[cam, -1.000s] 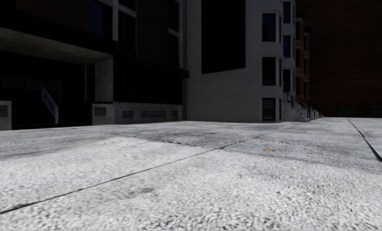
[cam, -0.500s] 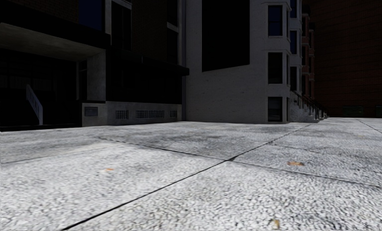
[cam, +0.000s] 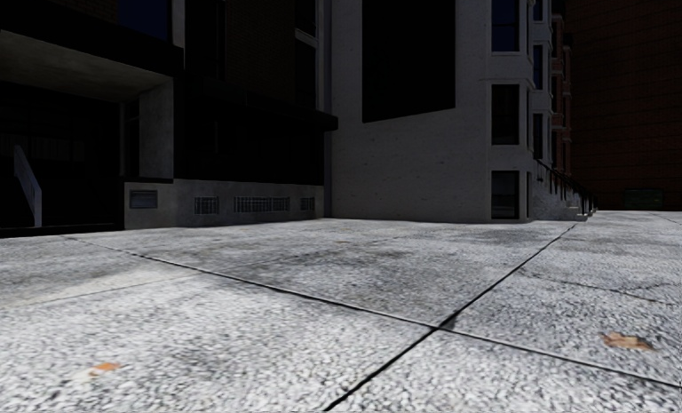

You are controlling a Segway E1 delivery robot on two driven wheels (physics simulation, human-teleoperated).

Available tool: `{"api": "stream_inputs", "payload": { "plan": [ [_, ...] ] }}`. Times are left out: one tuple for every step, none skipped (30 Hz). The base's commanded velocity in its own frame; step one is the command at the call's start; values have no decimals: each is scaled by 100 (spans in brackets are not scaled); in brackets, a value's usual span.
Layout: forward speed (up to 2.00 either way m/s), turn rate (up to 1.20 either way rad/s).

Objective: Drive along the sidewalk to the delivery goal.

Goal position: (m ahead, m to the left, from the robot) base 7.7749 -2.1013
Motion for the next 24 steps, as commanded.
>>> {"api": "stream_inputs", "payload": {
  "plan": [
    [200,0],
    [200,0],
    [200,0],
    [200,0],
    [200,0],
    [200,-1],
    [200,-1],
    [200,-9],
    [200,-9],
    [200,-14],
    [200,-16],
    [200,-18],
    [200,-24],
    [200,-24],
    [200,-26],
    [200,-26],
    [200,-26],
    [200,-26],
    [200,-26],
    [200,-26],
    [200,-26],
    [200,-26],
    [200,-26],
    [200,-26]
  ]
}}
